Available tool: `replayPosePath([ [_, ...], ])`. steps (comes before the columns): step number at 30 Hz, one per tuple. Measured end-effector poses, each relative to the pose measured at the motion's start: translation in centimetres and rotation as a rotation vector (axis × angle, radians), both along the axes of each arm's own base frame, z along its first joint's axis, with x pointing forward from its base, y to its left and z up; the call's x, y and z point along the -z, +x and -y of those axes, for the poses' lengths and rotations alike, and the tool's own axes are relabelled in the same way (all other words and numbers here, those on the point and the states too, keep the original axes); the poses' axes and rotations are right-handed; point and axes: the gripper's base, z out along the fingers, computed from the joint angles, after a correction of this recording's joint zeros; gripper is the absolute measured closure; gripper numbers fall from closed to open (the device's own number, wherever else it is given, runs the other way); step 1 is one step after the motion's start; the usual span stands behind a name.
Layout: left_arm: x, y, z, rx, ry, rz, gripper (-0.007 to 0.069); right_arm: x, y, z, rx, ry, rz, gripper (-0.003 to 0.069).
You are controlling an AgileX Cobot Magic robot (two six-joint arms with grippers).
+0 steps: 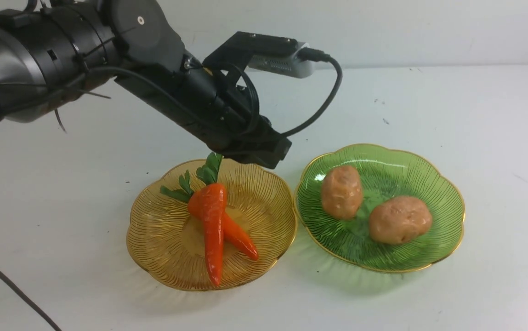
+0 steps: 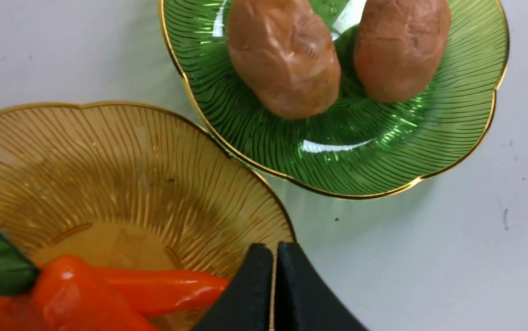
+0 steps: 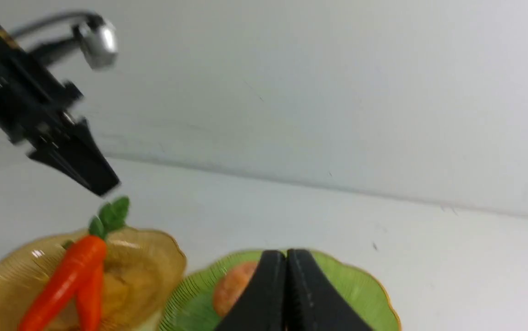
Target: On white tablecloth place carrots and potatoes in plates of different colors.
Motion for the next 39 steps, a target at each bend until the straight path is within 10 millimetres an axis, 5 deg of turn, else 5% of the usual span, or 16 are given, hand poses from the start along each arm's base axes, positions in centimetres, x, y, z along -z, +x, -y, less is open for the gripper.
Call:
replayPosePath([
  [7,-2.8,-1.4,-1.3,0.011,0.05,0.104,0.0628,0.9,0.1,0.4,0.068,-0.006,-0.038,0.0674],
  [17,-7.4,-6.7,-6.1,-0.082,0.299,0.098,0.0628,0.9,0.0,0.4,0.076,-0.009,-0.041,0.0674],
  [24,-10.7,-10.6,-9.2,-0.25,0.31,0.2,0.0628,0.9,0.0,0.4,0.076,-0.009,-0.041,0.0674],
  [33,-9.8,-16.9,-11.8,-0.363,0.12,0.303,0.0628,0.9,0.0,0.4,0.076,-0.009,-0.041,0.0674],
  [39,-7.1,-17.7,-11.4,-0.413,-0.148,0.446,0.0628,0.9,0.0,0.4,0.076,-0.009,-0.041,0.0674],
])
